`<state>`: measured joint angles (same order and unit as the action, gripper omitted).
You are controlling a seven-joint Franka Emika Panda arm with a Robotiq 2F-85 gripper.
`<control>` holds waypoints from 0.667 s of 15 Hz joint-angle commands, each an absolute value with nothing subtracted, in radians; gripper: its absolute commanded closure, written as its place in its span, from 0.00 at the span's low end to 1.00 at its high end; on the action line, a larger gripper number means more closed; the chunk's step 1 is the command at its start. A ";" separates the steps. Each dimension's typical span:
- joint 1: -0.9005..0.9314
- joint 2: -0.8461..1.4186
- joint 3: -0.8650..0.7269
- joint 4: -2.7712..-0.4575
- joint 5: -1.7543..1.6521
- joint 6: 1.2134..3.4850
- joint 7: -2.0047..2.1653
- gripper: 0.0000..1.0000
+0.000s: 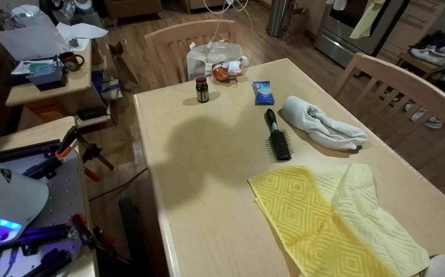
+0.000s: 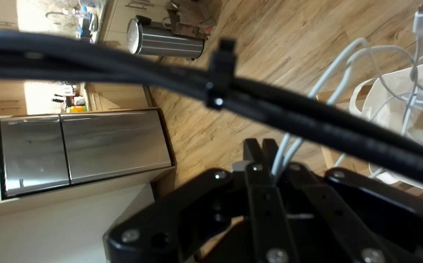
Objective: Put the charger into the bag on the chair.
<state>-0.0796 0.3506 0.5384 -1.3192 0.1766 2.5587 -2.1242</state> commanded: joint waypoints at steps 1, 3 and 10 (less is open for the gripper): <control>-0.042 0.318 0.547 -1.292 0.117 2.537 -2.155 0.94; -0.012 0.306 0.550 -1.272 0.078 2.528 -2.154 0.94; 0.116 0.333 0.563 -1.131 -0.055 2.419 -2.172 0.94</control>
<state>0.0794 0.3070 0.5512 -1.2090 -0.0110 2.4838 -2.1265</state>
